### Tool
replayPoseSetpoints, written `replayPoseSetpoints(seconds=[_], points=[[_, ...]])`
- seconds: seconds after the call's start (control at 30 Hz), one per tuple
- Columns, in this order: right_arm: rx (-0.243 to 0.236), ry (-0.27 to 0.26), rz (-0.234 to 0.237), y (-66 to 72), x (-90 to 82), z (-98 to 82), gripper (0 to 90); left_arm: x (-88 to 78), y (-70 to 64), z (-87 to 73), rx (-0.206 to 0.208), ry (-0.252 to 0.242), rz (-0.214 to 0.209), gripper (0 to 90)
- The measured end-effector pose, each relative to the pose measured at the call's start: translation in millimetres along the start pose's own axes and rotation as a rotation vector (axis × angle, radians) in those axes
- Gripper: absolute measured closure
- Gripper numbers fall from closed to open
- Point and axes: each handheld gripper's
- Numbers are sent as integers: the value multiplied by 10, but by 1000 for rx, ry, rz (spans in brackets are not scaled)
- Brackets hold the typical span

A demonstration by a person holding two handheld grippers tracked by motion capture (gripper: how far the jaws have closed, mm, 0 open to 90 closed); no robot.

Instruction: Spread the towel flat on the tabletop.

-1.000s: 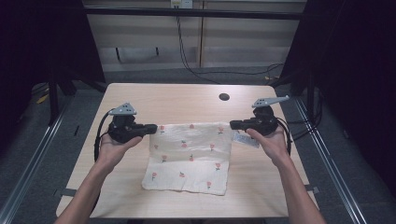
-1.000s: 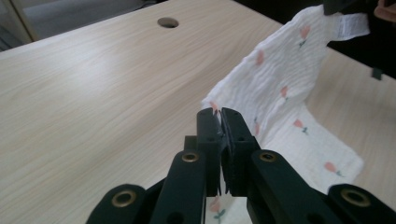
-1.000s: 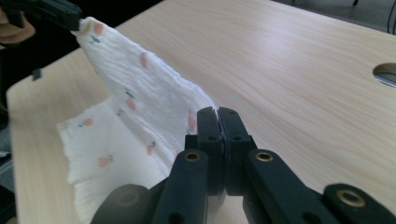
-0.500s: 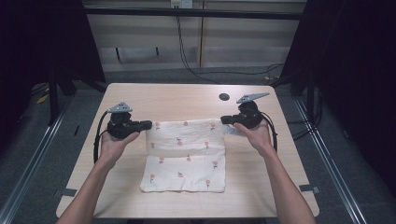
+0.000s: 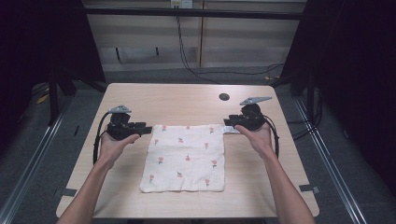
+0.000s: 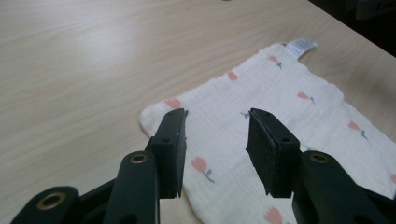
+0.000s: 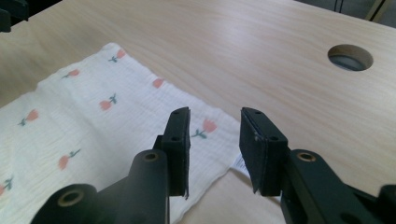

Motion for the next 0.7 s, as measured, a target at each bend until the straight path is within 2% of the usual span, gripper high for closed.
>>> replayPoseSetpoints(seconds=[0.1,0.13,0.17,0.2,0.23,0.27,0.3,0.33,0.4,0.43,0.5,0.53,0.57,0.6,0.7], points=[[-7,0,24,27,-51,-42,636,-16,-56,-59,22,19,-13,630],[-22,19,38,69,-79,-99,636,-5,-113,-127,41,45,-28,651],[-22,19,38,69,-79,-99,636,-5,-113,-127,41,45,-28,664],[-32,34,51,130,-88,-186,637,36,-160,-227,44,82,-87,681],[-32,34,51,130,-88,-186,637,36,-160,-227,44,82,-87,694],[-27,43,79,204,-78,-306,640,88,-231,-342,74,133,-95,700],[-27,43,79,204,-78,-306,640,88,-231,-342,74,133,-95,702],[-42,66,97,290,-53,-435,640,108,-293,-439,90,168,-107,702],[-59,103,118,379,-30,-556,643,106,-318,-485,91,175,-116,708],[-59,103,118,379,-30,-556,643,102,-343,-529,100,186,-122,708],[-84,127,133,466,-23,-671,668,99,-382,-618,107,200,-135,727],[-118,152,135,540,-15,-765,679,124,-402,-697,121,213,-127,750],[-118,152,135,540,-15,-765,679,124,-402,-697,121,213,-127,749],[-127,176,135,577,13,-830,690,172,-391,-746,100,230,-134,747],[-135,189,121,610,33,-872,683,214,-397,-772,105,257,-132,718]])
Point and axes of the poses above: each handheld gripper's, and its own axes: x roughly forward along the jaws, z roughly out of its top, y roughly to its left, and after that the axes turned 7 degrees about -z, right-handed
